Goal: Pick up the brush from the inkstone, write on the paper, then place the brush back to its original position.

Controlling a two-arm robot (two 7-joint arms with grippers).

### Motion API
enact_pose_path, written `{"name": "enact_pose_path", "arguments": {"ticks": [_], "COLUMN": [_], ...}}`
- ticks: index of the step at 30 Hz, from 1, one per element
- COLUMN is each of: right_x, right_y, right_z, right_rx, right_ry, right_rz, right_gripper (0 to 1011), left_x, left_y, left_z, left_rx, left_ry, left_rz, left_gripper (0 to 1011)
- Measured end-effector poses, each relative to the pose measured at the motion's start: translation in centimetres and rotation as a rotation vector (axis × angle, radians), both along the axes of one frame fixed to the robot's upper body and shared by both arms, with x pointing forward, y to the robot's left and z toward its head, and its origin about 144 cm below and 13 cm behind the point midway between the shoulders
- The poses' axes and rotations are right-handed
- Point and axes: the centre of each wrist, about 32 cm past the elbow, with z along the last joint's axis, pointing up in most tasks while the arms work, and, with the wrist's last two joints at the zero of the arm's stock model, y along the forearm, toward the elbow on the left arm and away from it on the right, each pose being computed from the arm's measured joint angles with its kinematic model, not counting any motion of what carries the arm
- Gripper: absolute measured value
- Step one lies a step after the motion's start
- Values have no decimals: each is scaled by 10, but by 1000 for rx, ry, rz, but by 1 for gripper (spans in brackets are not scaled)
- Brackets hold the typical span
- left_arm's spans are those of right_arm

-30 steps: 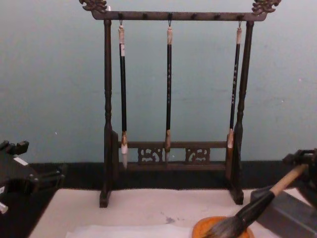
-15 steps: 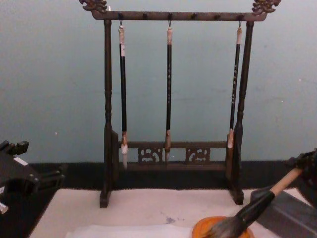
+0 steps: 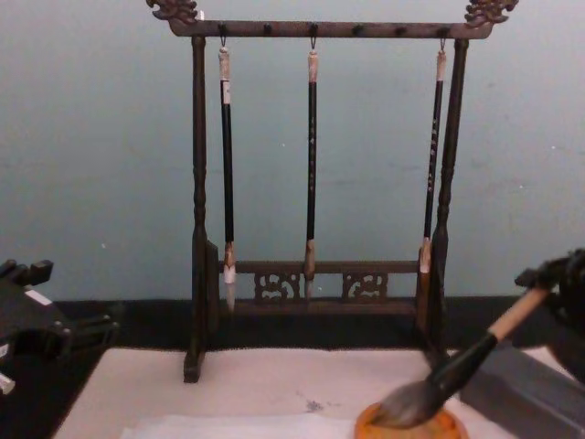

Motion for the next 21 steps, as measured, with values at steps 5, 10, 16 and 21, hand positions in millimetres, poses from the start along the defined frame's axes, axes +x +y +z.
{"name": "enact_pose_path", "arguments": {"ticks": [5,10,16,21], "right_x": [3,4,5,5], "right_y": [0,0,0,10], "right_z": [13,36,47,54], "right_rx": [-8,-26,-42,-137], "right_ry": [-15,-57,-82,-169], "right_rz": [17,33,37,81], "right_gripper": [155,155,155,154], "left_x": [0,0,0,0], "left_y": [0,0,0,0], "left_z": [0,0,0,0], "left_rx": [0,0,0,0], "left_ry": [0,0,0,0], "left_rz": [0,0,0,0], "left_gripper": [1010,1010,1009,1010]}}
